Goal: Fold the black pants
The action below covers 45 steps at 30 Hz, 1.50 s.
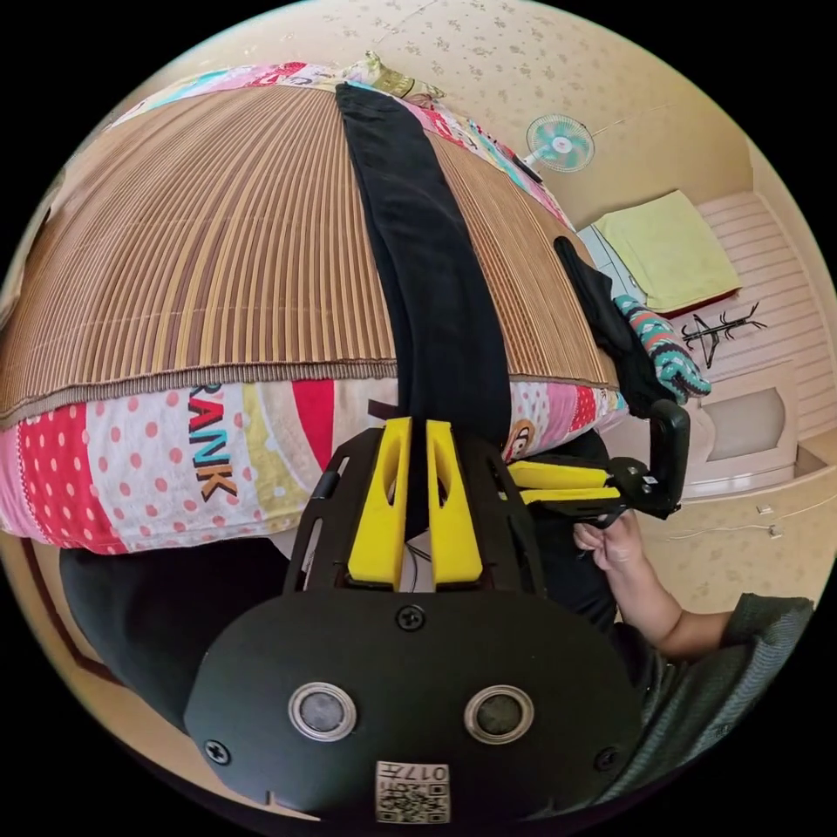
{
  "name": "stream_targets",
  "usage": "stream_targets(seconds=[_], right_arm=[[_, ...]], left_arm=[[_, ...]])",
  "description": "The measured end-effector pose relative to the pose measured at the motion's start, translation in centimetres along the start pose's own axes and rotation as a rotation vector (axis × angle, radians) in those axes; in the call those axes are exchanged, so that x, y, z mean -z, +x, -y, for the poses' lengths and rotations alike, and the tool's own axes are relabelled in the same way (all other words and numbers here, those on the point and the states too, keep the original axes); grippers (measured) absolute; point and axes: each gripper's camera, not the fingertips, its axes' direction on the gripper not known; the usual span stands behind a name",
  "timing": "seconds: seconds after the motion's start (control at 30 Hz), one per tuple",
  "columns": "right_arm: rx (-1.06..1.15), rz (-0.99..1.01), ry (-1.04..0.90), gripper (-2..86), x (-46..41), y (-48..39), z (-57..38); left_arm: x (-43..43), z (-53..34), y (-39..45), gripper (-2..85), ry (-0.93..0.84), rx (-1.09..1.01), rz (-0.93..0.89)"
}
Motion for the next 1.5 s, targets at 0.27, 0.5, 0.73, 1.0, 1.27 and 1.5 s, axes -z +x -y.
stream_targets(seconds=[0.27,0.5,0.73,1.0,1.27,1.5], right_arm=[[0.012,-0.059,0.05,7.5,-0.5,-1.8,-1.4],[0.027,0.02,0.059,1.9,1.2,-1.7,-2.6],[0.056,-0.025,0.005,1.2,0.9,-1.7,-3.8],[-0.009,-0.054,-0.135,7.9,0.0,0.2,-3.8],[-0.184,0.096,-0.116,13.5,-4.8,3.3,-4.3],[-0.019,0.523,-0.039,1.8,-1.7,3.2,-6.4]], left_arm=[[0.8,-1.7,0.3,3.1,0.021,0.008,-0.007],[2.1,-2.7,0.3,1.5,0.047,0.009,-0.058],[1.0,-3.8,0.2,0.1,0.046,0.005,-0.031],[2.1,-4.6,0.9,0.0,0.047,-0.02,0.02],[5.6,-5.7,0.9,-1.0,0.158,-0.018,-0.111],[6.9,-1.9,3.6,-1.0,0.069,-0.281,-0.213]])
